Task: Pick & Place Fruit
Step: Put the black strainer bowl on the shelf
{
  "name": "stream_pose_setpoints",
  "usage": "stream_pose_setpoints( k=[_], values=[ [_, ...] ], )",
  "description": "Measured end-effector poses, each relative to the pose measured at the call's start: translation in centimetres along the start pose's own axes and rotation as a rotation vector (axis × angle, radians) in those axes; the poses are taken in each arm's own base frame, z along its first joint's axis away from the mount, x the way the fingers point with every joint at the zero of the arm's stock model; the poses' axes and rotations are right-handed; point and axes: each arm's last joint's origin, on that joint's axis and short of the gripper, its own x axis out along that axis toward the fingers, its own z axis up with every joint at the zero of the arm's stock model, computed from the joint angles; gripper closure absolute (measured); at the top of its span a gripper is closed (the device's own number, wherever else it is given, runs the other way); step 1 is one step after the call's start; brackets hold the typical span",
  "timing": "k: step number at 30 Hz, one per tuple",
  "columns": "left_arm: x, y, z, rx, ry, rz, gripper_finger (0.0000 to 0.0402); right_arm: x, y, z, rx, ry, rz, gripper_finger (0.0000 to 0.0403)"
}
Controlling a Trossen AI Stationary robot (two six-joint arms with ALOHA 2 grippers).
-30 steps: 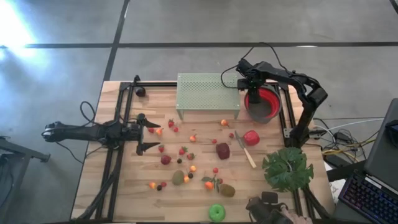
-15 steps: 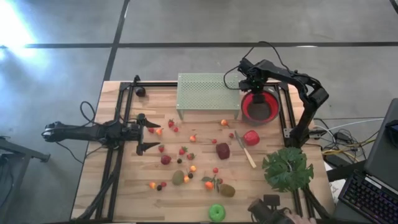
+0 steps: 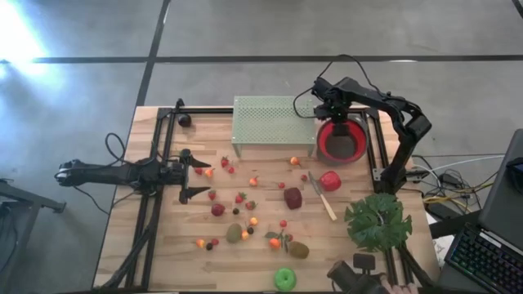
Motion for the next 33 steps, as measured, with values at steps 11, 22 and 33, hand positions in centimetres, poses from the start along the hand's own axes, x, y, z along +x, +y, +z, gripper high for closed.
stream_pose_setpoints(
  k=[11, 22, 33],
  values=[
    [0.0, 0.0, 0.0, 0.000, -0.001, 0.000, 0.0014, -4.2, -0.6, -2.2, 0.070, 0.000, -0.107, 0.0372],
    [0.0, 0.0, 0.0, 0.000, -0.001, 0.000, 0.0014, -8.4, 0.2, -5.4, 0.163, -0.065, -0.210, 0.0388],
    [0.0, 0.0, 0.0, 0.000, -0.001, 0.000, 0.0014, -13.4, 1.3, -9.5, 0.341, -0.189, -0.374, 0.0388]
  ],
)
